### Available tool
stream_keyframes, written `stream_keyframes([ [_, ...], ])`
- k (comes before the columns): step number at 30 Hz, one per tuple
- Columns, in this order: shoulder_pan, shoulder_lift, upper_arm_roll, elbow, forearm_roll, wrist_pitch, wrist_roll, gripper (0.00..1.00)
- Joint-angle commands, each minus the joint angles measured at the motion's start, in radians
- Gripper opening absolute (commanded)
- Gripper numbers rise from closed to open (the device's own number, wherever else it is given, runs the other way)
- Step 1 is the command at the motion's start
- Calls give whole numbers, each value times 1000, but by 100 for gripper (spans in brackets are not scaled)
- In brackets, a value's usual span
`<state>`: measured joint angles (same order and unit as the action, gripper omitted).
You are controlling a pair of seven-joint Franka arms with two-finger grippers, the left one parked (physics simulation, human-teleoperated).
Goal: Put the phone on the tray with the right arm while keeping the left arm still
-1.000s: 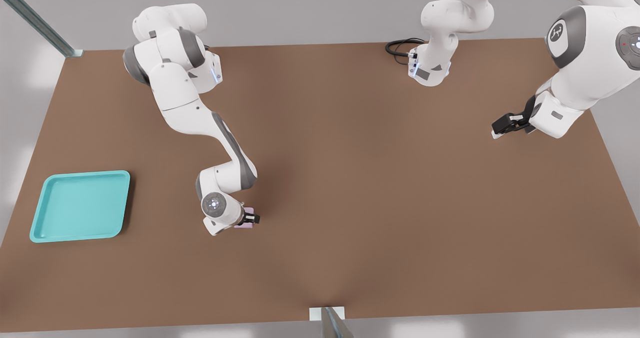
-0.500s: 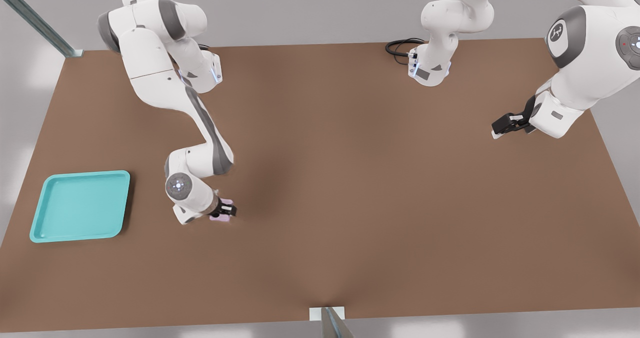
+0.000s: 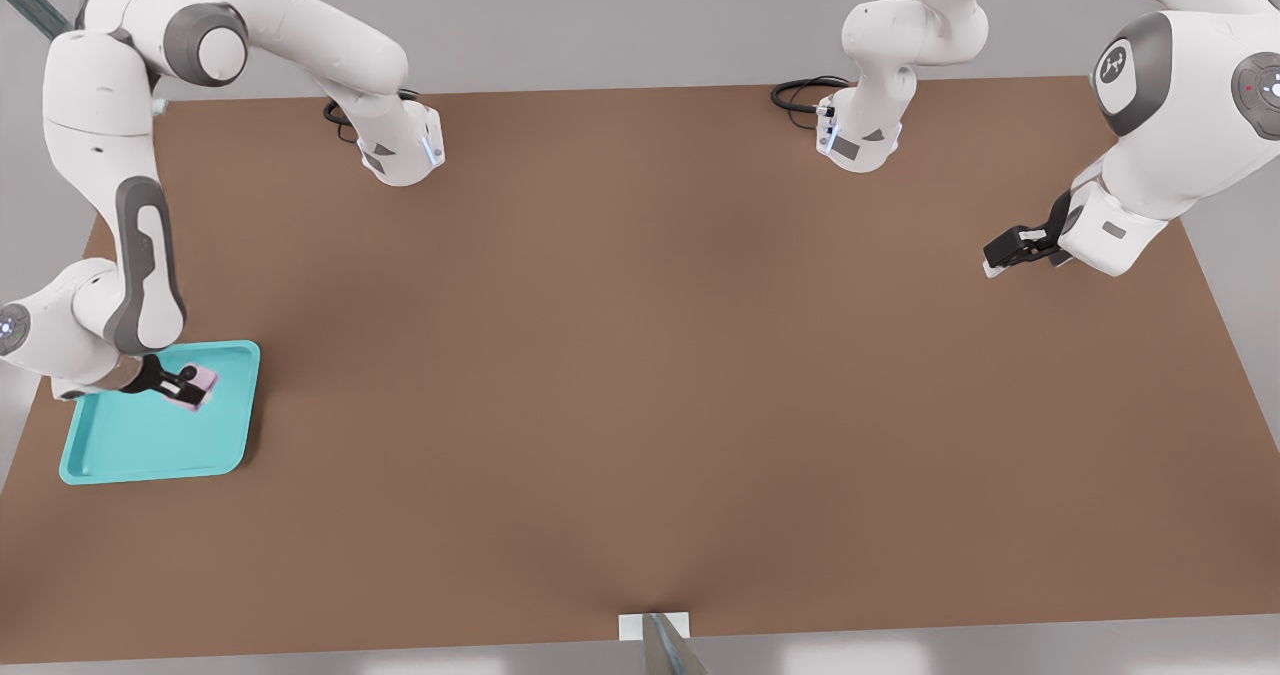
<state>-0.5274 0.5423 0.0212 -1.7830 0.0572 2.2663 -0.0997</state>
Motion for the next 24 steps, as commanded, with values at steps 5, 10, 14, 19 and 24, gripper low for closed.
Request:
stream_keyframes([
  [5,-11,18,0,57,27,-25,-739,100],
  [10,306,-274,11,333,-108,-562,-197,100],
  [14,512,-318,11,545,-140,-910,66,100],
  [19,576,-412,-104,387,-94,-738,52,100],
  [24,575,-415,-69,378,-114,-737,115,100],
])
